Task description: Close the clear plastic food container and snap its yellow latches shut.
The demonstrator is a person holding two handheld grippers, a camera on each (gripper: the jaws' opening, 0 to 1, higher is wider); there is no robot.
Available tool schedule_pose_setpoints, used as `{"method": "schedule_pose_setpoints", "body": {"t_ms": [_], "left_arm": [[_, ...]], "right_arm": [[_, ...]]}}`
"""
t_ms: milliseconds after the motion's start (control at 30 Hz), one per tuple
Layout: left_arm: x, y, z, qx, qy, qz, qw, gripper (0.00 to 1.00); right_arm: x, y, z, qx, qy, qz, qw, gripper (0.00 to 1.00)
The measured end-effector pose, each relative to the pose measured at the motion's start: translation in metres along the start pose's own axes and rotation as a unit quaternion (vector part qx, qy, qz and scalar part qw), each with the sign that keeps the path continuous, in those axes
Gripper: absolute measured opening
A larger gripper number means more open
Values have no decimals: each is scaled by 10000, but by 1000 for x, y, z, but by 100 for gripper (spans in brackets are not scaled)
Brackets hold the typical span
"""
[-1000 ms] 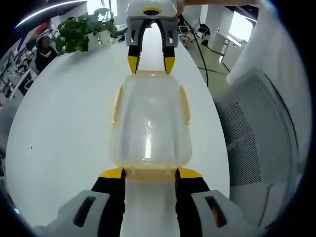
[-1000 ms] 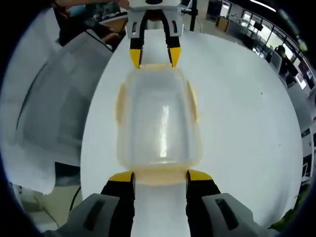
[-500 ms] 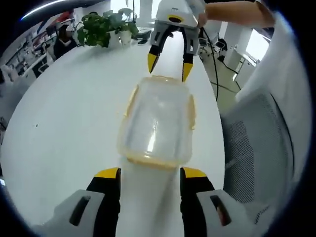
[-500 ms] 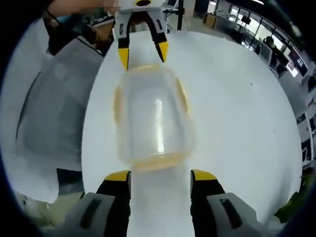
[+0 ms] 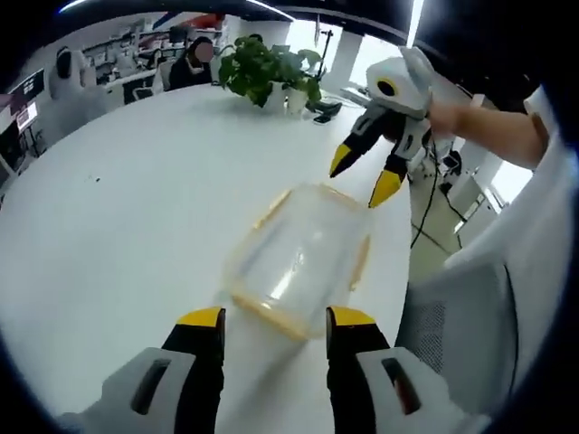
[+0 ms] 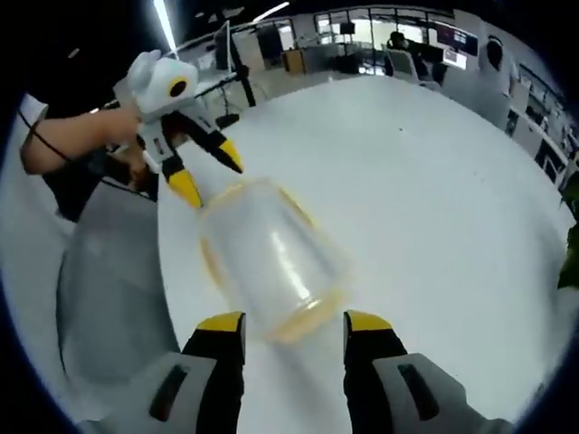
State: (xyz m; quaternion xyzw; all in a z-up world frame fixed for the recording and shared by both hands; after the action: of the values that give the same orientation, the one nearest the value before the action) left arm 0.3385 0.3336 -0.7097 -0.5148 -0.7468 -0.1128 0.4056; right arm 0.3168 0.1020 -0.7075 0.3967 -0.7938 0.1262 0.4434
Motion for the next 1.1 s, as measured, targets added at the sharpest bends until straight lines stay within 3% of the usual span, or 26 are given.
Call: {"method": "schedule_pose_setpoints", "body": {"t_ms": [133, 300, 467, 600, 800, 1100], "left_arm": [[-2, 0, -2, 520, -208, -176, 9983, 44], [-5, -2, -2, 604, -53, -463, 9971, 44], [-12, -7, -1, 922, -44, -516, 9944, 44], [-15, -9, 0, 1382, -113, -689, 9879, 44], [-20, -15, 4, 1752, 36, -696, 9821, 42], [-23, -15, 4, 1921, 38, -704, 9788, 40]], "right_arm": [[-2, 0, -4, -530, -154, 105, 9984, 41], [-4, -3, -4, -859, -31, 345, 9957, 40], [-8, -2, -3, -1245, 62, 387, 9915, 37], [-11, -1, -1, -1484, 66, 392, 9881, 37], [-16, 0, 1, -1647, 188, 457, 9851, 36], [-22, 2, 3, -2066, 202, 302, 9777, 37]]}}
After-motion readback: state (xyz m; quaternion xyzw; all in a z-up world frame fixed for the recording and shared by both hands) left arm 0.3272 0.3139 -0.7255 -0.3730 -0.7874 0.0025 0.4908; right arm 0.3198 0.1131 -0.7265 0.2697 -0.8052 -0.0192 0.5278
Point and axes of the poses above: the point that each gripper's makers call its tool centre point, and the gripper's own axes: x roughly backward along the fingers, y roughly to its left, z roughly out of its underside, the point moved 6 cm from there along x, roughly backward along the fingers, and after that the axes turned 3 degrees about z, right-handed, at the moved point
